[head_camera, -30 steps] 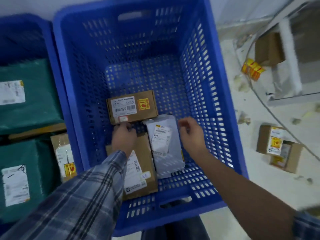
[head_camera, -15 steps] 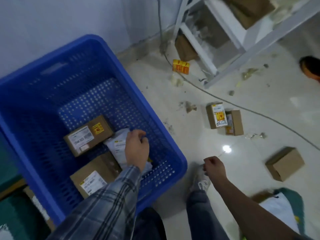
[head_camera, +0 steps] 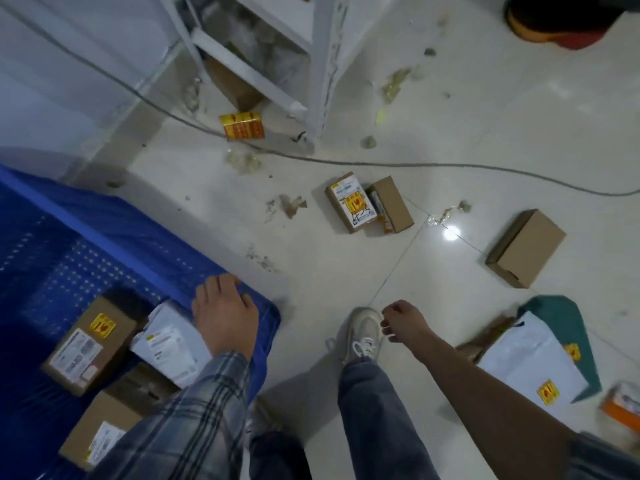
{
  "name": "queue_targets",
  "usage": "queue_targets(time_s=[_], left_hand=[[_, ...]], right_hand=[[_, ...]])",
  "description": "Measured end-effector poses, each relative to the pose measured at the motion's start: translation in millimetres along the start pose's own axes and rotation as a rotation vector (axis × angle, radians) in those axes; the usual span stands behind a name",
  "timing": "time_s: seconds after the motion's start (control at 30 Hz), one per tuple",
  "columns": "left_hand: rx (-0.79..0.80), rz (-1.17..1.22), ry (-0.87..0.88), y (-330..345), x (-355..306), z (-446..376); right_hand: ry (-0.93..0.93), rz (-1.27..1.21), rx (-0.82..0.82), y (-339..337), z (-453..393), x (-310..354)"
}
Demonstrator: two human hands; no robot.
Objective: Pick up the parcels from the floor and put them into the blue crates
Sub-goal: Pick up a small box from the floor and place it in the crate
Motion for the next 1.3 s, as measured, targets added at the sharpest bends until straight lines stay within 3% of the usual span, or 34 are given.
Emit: queue_targets(time_s=[0.17,0.33,0.6,0.83,1.03,1.2,1.3], left_hand=[[0.309,-0.049,-0.059,37,-59,-14],[0.492,-0.022,-0.090,76,-93,-18],[0.855,0.108,-0.323,131,-115,-37],[0.897,0.330,-0.414,162,-146,-83],[0.913,0.479,-0.494,196,-173,-118],[0.913,0.587,-0.545,239,-189,-141],[0.894,0.610,-0.535,258,-195,-148]], right_hand=[[-0.002,-0.059,-0.009,-38,-33,6],[0.035,-0.097,0.005,-55,-54,-1],[-0.006,-0.167,0.057,-48,-91,14],[-0.035,-0.036,0.102,-41,-129,67],[-0.207,-0.044,0.115,-32,-179,112],[-0.304,0.260,0.087,-11,-227,120],[-0.360,0.464,-0.085,-7,-241,120]])
Point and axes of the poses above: each hand's wrist, its own z-axis away from the middle knuckle, its own y-axis out of the palm, x = y × z, the point moved 3 cm from there along -z, towards the middle knuckle, and after that the axes turned 4 degrees about -y, right-handed, at the moved point
